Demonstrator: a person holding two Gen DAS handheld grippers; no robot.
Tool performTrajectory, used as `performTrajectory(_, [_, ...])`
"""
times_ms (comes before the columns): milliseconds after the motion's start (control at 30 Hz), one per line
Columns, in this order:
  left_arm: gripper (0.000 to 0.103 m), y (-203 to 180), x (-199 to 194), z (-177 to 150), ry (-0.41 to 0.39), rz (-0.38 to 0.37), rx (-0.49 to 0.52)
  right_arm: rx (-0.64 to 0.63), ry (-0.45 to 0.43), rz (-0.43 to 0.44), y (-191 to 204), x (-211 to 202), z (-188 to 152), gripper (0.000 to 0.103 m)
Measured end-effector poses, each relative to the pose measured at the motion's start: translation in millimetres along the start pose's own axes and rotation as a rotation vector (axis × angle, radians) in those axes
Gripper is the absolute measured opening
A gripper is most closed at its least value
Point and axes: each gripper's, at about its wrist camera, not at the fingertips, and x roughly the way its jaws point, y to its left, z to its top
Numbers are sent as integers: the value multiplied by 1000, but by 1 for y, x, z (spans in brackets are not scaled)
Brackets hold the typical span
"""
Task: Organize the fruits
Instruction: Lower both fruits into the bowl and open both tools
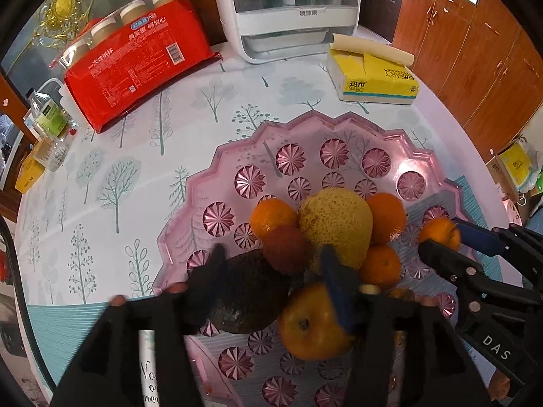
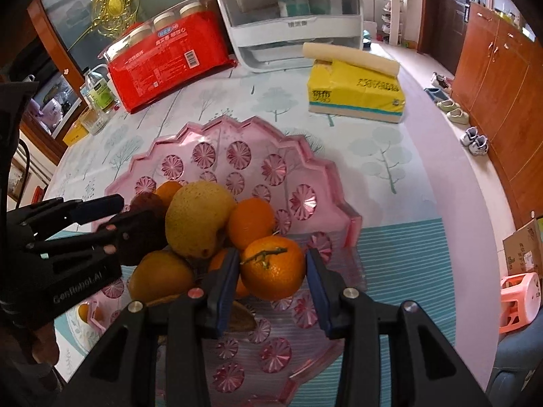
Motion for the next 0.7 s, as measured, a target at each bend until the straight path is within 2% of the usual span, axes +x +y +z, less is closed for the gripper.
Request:
performTrajectory(167, [75,-2,-10,-5,-26,5,12,0,-7,21,3,-3,0,45])
performTrajectory(400, [75,6,-18,-11,-33,-25,-36,-1,-27,24,6,-13,-1,45])
performTrajectory(700, [75,5,-41,-16,-112,-43,-33,8,-38,25,8,-24,-6,45])
